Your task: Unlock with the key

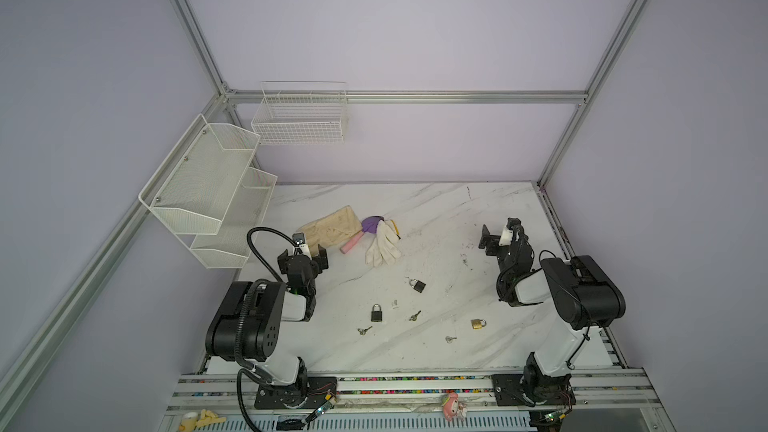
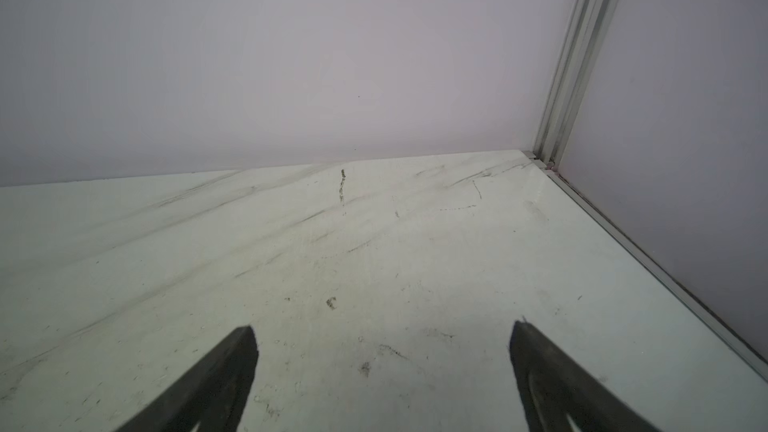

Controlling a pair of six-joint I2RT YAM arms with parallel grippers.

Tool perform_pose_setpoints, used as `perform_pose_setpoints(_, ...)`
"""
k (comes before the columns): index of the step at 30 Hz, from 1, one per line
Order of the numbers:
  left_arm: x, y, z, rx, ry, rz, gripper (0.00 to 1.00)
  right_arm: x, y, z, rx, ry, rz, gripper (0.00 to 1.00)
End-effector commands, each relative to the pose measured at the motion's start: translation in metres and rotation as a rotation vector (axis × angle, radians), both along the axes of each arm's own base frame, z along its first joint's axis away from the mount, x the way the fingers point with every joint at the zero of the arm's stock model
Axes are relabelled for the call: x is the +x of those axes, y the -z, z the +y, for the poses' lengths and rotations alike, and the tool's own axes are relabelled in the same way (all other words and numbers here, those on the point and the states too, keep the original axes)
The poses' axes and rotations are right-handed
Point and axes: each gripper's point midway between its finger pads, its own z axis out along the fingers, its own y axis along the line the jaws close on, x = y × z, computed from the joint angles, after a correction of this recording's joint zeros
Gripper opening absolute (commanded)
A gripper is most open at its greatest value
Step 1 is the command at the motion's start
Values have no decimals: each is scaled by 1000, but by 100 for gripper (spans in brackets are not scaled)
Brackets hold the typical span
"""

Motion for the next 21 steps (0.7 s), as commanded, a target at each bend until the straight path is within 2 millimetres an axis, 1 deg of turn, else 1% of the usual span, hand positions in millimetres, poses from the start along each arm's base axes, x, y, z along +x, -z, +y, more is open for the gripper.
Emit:
perform_pose_setpoints(1, 10, -22, -2, 7, 18, -65, 100, 1, -12, 0, -8, -6, -44, 98)
perform_pose_setpoints(21, 10, -22, -2, 7, 19, -65, 100, 0, -13, -1, -13, -5, -46, 97)
